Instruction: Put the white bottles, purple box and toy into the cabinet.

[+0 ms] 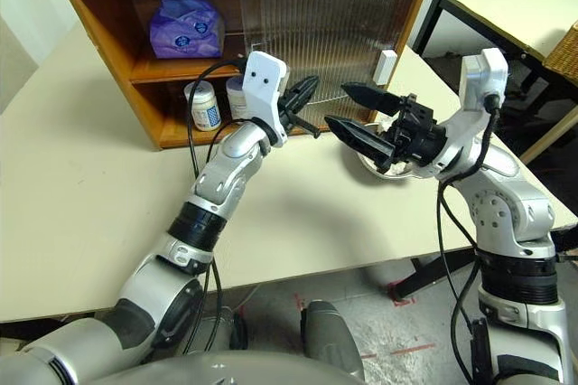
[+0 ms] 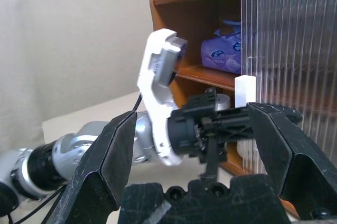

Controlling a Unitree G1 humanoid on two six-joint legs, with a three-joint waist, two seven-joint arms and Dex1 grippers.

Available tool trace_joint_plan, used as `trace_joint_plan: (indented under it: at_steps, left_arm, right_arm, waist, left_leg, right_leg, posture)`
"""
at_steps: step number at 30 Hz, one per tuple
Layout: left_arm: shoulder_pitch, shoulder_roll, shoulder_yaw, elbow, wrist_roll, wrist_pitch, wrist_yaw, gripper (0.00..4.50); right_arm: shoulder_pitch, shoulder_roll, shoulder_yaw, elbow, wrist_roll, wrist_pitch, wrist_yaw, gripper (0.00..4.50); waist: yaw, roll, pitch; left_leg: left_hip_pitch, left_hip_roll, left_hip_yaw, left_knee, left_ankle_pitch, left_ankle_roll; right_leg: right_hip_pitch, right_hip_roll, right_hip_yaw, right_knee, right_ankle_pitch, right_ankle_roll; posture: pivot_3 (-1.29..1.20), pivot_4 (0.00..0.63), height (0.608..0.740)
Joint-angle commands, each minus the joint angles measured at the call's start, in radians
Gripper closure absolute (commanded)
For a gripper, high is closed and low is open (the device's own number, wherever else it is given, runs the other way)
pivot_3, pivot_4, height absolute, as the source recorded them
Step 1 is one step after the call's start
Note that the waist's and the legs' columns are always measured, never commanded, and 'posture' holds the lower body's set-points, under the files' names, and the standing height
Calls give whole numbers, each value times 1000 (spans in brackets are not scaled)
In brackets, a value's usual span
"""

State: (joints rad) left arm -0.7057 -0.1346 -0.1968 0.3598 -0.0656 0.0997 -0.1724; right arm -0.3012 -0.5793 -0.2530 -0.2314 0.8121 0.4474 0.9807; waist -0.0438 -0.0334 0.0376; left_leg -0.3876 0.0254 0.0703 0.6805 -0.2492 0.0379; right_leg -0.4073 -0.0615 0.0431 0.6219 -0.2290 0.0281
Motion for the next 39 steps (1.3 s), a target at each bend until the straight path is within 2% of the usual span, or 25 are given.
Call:
trace_joint_plan:
  at_steps: [1, 16, 39]
  left_arm:
    - [-19, -47, 11, 49, 34, -49, 66, 4486]
    - [114, -5, 23, -68, 136, -26, 236, 4486]
    - [132, 5, 113, -89, 164, -28, 373, 4486]
  right_arm:
    - [18, -17, -24, -28, 22, 18, -12, 0]
    - [13, -38, -22, -18, 40, 41, -7, 0]
    - [-8, -29, -13, 2, 30, 39, 10, 0]
  waist:
    - [-5, 0, 0]
    - [-22, 0, 0]
    - [-22, 0, 0]
  left_leg:
    - [0, 0, 0, 0, 0, 0]
    - [0, 0, 0, 0, -2, -3]
    - [0, 0, 0, 0, -2, -3]
  right_leg:
    - [0, 0, 0, 0, 0, 0]
    - [0, 0, 0, 0, 1, 1]
    - [0, 1, 1, 0, 1, 1]
  posture:
    - [-132, 0, 740]
    - [-95, 0, 740]
    - [-85, 0, 740]
